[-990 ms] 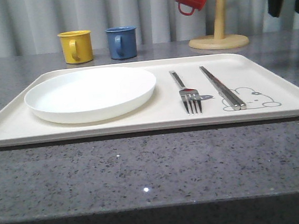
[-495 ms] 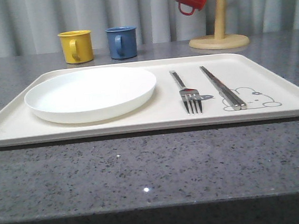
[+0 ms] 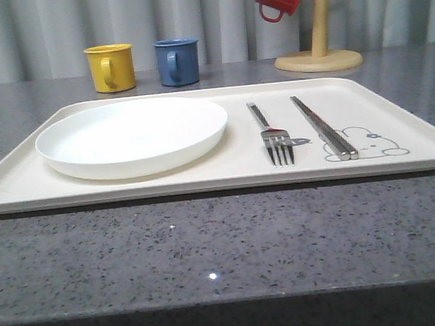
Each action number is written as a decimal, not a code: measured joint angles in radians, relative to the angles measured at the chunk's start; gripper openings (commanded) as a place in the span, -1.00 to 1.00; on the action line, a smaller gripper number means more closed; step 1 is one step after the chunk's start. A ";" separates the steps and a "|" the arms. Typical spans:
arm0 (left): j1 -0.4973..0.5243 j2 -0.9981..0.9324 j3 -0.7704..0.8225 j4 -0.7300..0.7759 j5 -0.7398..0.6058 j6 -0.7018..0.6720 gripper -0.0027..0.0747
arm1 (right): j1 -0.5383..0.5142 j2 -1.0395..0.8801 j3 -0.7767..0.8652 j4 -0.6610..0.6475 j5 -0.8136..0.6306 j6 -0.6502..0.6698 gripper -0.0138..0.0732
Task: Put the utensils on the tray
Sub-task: 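Reach the right gripper to the steel spoon and grasp its handle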
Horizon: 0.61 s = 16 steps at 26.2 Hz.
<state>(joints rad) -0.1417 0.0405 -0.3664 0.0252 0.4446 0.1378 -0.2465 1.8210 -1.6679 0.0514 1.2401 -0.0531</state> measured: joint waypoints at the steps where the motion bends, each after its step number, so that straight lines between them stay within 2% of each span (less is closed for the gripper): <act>1: 0.000 0.000 0.000 0.000 0.000 0.000 -0.98 | 0.000 0.009 0.000 0.008 0.000 -0.003 0.20; 16: 0.000 0.000 0.000 0.000 0.000 0.000 -0.98 | 0.000 0.097 0.000 0.024 -0.004 -0.009 0.19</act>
<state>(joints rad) -0.1417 0.0405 -0.3664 0.0252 0.4446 0.1378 -0.2465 1.9177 -1.6679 0.0755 1.2365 -0.0619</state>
